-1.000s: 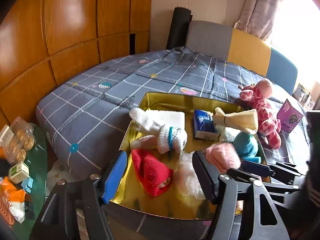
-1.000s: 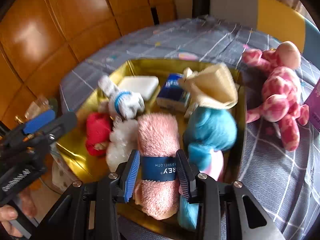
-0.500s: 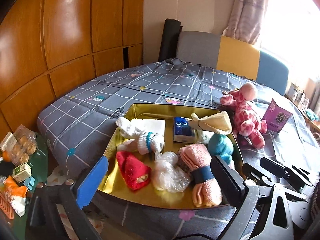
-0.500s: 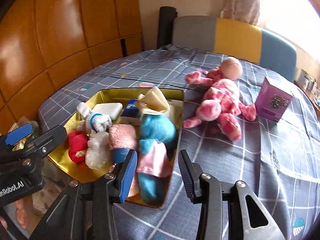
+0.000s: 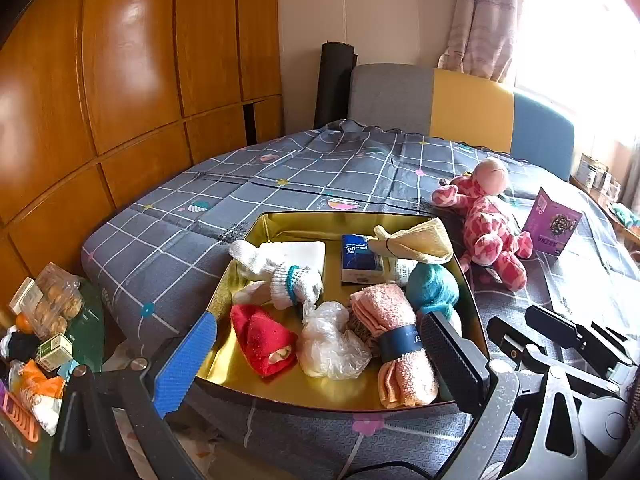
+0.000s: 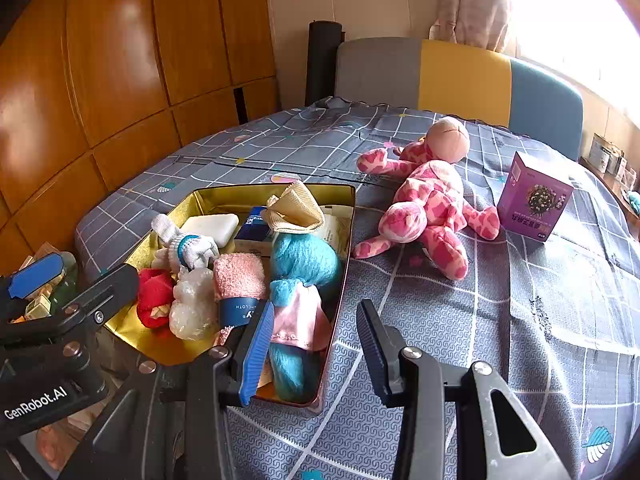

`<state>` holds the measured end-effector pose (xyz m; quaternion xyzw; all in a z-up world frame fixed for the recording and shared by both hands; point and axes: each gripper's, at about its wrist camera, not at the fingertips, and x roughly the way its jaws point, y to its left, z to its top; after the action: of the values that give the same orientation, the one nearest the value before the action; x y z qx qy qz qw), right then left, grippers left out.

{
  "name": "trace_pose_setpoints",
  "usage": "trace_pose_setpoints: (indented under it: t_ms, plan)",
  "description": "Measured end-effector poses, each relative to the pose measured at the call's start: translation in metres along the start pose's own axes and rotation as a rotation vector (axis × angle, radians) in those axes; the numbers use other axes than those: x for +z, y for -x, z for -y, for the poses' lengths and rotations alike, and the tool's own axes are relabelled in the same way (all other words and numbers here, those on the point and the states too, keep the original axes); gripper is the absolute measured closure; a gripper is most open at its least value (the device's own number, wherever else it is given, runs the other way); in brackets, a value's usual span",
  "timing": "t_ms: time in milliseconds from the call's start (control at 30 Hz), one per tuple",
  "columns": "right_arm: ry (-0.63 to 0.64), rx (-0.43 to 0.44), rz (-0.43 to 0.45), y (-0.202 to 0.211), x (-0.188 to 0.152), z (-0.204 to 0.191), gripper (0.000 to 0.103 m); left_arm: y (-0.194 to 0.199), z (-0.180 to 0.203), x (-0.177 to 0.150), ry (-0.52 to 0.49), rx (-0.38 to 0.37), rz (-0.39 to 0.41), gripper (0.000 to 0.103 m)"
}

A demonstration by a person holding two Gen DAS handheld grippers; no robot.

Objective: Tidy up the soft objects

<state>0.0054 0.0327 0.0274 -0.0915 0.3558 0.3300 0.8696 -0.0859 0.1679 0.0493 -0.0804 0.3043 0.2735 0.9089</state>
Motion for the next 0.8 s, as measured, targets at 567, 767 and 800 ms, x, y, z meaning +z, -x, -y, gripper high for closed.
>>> trace_pose_setpoints:
  t_ms: [567,767,800]
  plan:
    - [0.004,0.006,-0.004,-0.0016,-0.0008,-0.0032,0.060,-0.0037,-0.0034,-0.0010,0.011,0.003,-0.014,0.000]
    - [0.003,0.007,-0.005,-0.0014,-0.0007,-0.0034,0.060,-0.0035,-0.0036,-0.0012,0.012,0.007,-0.013,0.000]
    - [0.003,0.007,-0.005,-0.0011,-0.0006,-0.0035,0.060,-0.0034,-0.0036,-0.0013,0.013,0.007,-0.014,0.000]
